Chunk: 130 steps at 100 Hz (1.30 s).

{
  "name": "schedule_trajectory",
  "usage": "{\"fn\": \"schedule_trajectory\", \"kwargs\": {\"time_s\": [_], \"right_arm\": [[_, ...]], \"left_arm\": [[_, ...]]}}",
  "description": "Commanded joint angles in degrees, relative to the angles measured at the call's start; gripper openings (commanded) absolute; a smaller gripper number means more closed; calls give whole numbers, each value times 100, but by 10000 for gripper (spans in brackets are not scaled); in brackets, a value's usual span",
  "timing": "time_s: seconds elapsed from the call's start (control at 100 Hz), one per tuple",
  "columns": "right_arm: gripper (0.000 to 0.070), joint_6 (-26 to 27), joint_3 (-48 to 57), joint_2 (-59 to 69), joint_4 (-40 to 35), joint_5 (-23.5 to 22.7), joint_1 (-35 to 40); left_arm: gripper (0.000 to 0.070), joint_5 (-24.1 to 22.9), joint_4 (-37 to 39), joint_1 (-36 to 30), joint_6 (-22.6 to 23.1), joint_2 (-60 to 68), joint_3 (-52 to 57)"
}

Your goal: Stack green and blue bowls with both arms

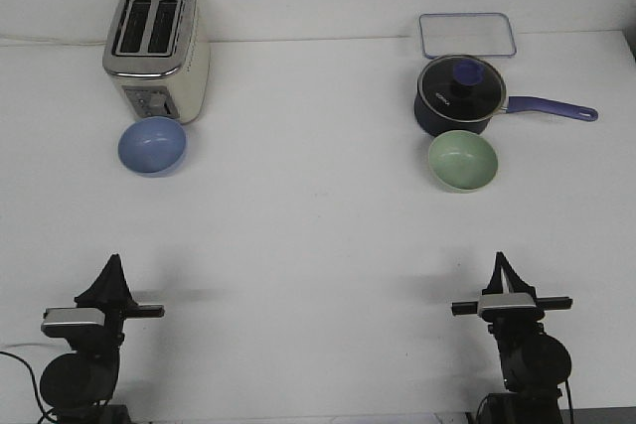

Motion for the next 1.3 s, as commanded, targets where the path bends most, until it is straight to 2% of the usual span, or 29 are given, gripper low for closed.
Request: {"fn": "schedule_trajectory", "kwargs": {"time_s": [0.0, 0.9, 1.01, 1.18, 1.29], "right_arm": [[0, -20, -11, 2, 76, 2, 2], [0, 66, -11, 2, 131, -7, 2], [0, 713, -11, 2, 127, -24, 2], [0, 2636, -7, 2, 127, 0, 2], [0, 3154, 262, 9, -81, -17, 2]], "left_arm": [[15, -15, 57, -2, -28, -4, -111], [15, -15, 57, -2, -28, -4, -111], [15, -15, 57, -2, -28, -4, -111], [15, -15, 57, -2, -28, -4, -111], [15, -15, 57, -2, -28, -4, -111]]}}
